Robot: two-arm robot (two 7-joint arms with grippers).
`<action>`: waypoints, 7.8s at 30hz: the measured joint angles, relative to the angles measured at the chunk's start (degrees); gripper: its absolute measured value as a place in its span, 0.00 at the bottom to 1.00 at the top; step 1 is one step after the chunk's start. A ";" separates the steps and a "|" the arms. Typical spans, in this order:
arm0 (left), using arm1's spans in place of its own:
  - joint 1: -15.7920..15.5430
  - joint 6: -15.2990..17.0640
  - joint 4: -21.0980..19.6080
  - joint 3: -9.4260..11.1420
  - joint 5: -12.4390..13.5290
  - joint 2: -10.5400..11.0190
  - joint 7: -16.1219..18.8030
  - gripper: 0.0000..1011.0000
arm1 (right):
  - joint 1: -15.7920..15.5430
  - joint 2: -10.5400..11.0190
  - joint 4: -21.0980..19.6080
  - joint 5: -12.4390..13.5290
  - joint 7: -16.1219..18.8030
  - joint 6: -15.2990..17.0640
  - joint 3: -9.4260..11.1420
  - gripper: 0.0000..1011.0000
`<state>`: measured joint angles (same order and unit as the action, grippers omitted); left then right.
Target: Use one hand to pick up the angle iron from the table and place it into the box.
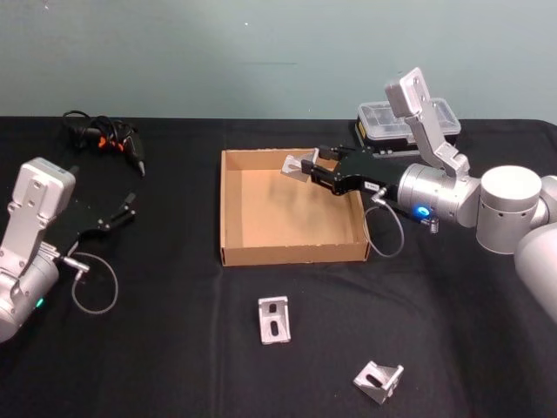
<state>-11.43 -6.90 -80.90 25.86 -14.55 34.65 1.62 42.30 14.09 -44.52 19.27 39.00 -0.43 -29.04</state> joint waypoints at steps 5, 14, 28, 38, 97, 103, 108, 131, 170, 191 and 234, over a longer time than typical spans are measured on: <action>0.00 0.00 0.00 0.00 0.00 0.00 0.00 0.99 | 0.61 -1.05 1.94 -0.12 -0.60 1.13 0.01 0.45; 0.00 0.00 0.00 0.00 0.00 0.00 0.00 0.99 | 1.77 -1.97 4.59 -1.29 -0.44 3.88 -0.59 0.45; 0.00 0.00 0.00 0.00 0.00 0.00 0.00 0.99 | 1.76 -1.81 4.56 -2.03 -0.49 4.88 -0.72 0.45; 0.00 0.00 0.00 0.00 0.00 0.00 0.00 0.99 | 1.76 -1.81 4.54 -2.02 -0.50 4.89 -0.72 0.72; 0.00 0.00 0.00 0.00 0.00 0.00 0.00 0.99 | -18.64 18.53 -36.54 7.01 8.26 13.55 -4.01 0.99; 0.00 0.00 0.00 0.00 0.00 0.00 0.00 0.99 | -15.14 16.75 -32.93 6.90 11.01 13.14 -6.88 0.99; 0.00 0.00 0.00 0.00 0.00 0.00 0.00 0.99 | -12.81 15.22 -30.13 6.83 12.33 13.24 -8.80 0.99; 0.00 0.00 0.00 0.00 0.00 0.00 0.00 0.99 | -5.19 14.18 -26.84 3.65 13.49 17.98 -17.37 0.99; 0.00 0.00 0.00 0.00 0.00 0.00 0.00 0.99 | -1.41 12.14 -21.95 4.34 14.34 17.48 -21.88 0.99; 0.00 0.00 0.00 0.00 0.00 0.00 0.00 0.99 | -1.32 12.03 -21.80 4.21 14.35 17.32 -21.79 0.47; 0.00 0.00 0.00 0.00 0.00 0.00 0.00 0.99 | -6.06 14.63 -28.43 4.66 -2.71 13.31 -11.02 0.06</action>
<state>-11.43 -6.90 -80.90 25.86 -14.55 34.65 1.62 36.25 28.71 -72.95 23.92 36.29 12.88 -40.06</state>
